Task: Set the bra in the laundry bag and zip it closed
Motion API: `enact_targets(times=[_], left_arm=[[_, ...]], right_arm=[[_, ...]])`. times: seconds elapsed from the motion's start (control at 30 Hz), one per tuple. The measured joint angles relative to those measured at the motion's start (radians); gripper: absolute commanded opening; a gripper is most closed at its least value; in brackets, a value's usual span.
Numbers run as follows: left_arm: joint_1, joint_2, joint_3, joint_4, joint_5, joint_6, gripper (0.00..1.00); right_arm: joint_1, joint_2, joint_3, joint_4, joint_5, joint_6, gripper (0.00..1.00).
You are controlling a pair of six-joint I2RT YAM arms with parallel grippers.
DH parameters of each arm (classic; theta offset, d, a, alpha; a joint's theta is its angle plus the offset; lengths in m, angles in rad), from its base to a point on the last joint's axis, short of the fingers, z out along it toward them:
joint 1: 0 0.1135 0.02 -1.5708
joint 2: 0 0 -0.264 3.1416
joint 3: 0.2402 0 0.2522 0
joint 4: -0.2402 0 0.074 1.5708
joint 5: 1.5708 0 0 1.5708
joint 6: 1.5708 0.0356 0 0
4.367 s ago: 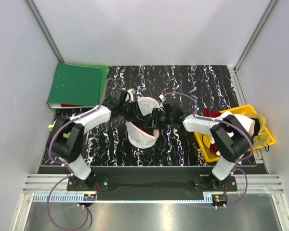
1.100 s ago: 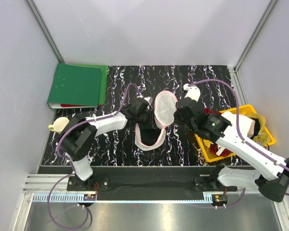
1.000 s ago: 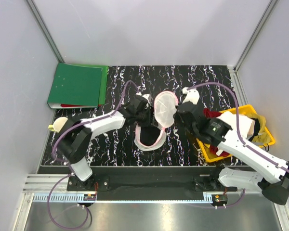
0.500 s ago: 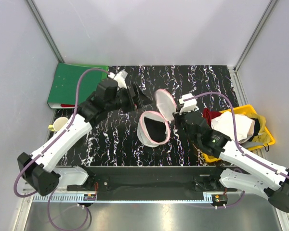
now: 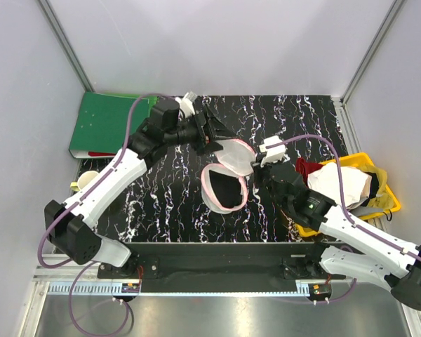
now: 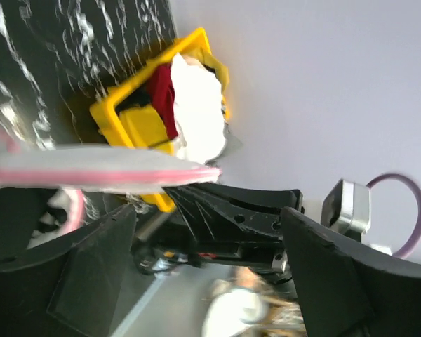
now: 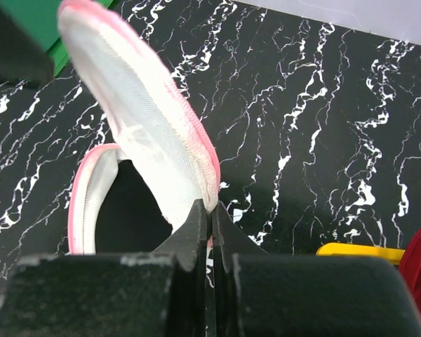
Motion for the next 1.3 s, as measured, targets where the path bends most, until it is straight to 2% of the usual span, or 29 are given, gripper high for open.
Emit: enact_targets(times=[0.03, 0.1, 0.27, 0.5, 0.57, 0.6, 0.63, 0.67, 0.7, 0.77, 0.87, 0.9, 1.0, 1.1, 1.2, 1.23, 1.3], left_arm=[[0.0, -0.006, -0.027, 0.012, -0.001, -0.048, 0.97], [0.0, -0.017, -0.088, 0.016, -0.005, -0.187, 0.99], [-0.006, -0.015, -0.109, 0.003, -0.044, -0.402, 0.99], [-0.041, 0.106, -0.002, -0.009, -0.095, -0.537, 0.98], [-0.051, 0.163, 0.024, -0.014, -0.099, -0.547, 0.89], [-0.052, 0.185, 0.031, -0.015, -0.099, -0.546, 0.72], [-0.055, 0.202, 0.031, -0.016, -0.099, -0.542, 0.61], [-0.055, 0.213, 0.031, -0.021, -0.099, -0.539, 0.54], [-0.055, 0.222, 0.03, -0.02, -0.099, -0.52, 0.43], [-0.048, 0.227, 0.026, 0.002, -0.093, -0.464, 0.33], [-0.03, 0.223, 0.026, 0.049, -0.066, -0.34, 0.27], [-0.02, 0.218, 0.018, 0.065, -0.048, -0.285, 0.25], [0.012, 0.183, -0.038, 0.119, 0.034, -0.144, 0.17], [0.043, 0.156, -0.102, 0.164, 0.156, -0.006, 0.14], [0.051, 0.137, -0.166, 0.174, 0.216, 0.091, 0.13], [0.051, 0.124, -0.199, 0.172, 0.235, 0.124, 0.13], [0.051, 0.098, -0.25, 0.151, 0.252, 0.187, 0.13]], right_arm=[[0.0, 0.0, -0.001, 0.001, 0.0, -0.005, 0.0], [0.0, 0.002, -0.005, 0.009, 0.002, -0.021, 0.0], [0.0, 0.019, -0.01, 0.016, 0.006, -0.063, 0.0], [0.0, 0.024, -0.028, 0.06, 0.008, -0.117, 0.0], [0.0, 0.023, -0.029, 0.068, 0.001, -0.123, 0.0], [0.0, 0.021, -0.029, 0.069, -0.003, -0.125, 0.0], [0.0, 0.019, -0.029, 0.069, -0.01, -0.126, 0.01], [0.0, 0.016, -0.029, 0.069, -0.012, -0.125, 0.05], [0.0, 0.012, -0.029, 0.067, -0.019, -0.121, 0.07], [0.0, 0.001, -0.029, 0.055, -0.033, -0.1, 0.11], [0.0, -0.013, -0.028, 0.024, -0.051, -0.05, 0.2], [0.001, -0.014, -0.022, -0.004, -0.056, -0.023, 0.3], [0.001, -0.015, 0.0, -0.101, -0.07, 0.077, 0.42], [0.001, -0.018, 0.031, -0.225, -0.105, 0.194, 0.51], [-0.003, -0.018, 0.066, -0.31, -0.152, 0.283, 0.54], [-0.008, -0.015, 0.084, -0.341, -0.174, 0.311, 0.59], [-0.053, 0.003, 0.13, -0.384, -0.24, 0.36, 0.6]])
